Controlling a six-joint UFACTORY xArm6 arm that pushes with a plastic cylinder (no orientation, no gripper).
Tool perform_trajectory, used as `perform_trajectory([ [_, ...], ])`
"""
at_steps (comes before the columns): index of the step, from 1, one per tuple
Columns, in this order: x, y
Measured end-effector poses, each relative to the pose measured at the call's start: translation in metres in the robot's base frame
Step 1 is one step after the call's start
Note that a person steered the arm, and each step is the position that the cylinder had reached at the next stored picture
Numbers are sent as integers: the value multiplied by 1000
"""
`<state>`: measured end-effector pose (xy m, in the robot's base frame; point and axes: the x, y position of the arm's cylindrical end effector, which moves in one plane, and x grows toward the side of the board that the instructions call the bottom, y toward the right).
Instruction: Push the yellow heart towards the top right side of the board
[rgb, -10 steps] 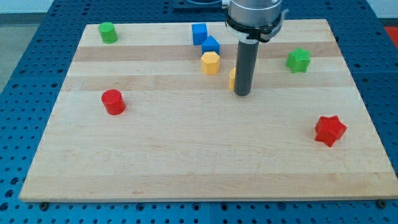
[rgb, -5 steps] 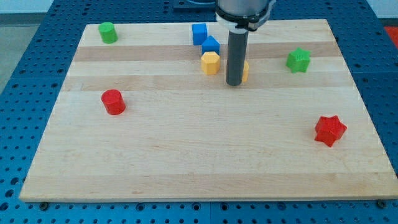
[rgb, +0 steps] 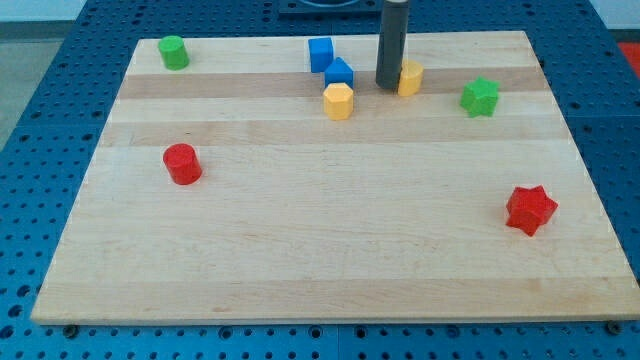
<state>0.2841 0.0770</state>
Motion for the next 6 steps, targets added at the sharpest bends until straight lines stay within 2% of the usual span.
perform_trajectory([
  [2,-22,4],
  [3,-15,-1],
  [4,23,-4],
  [6,24,6],
])
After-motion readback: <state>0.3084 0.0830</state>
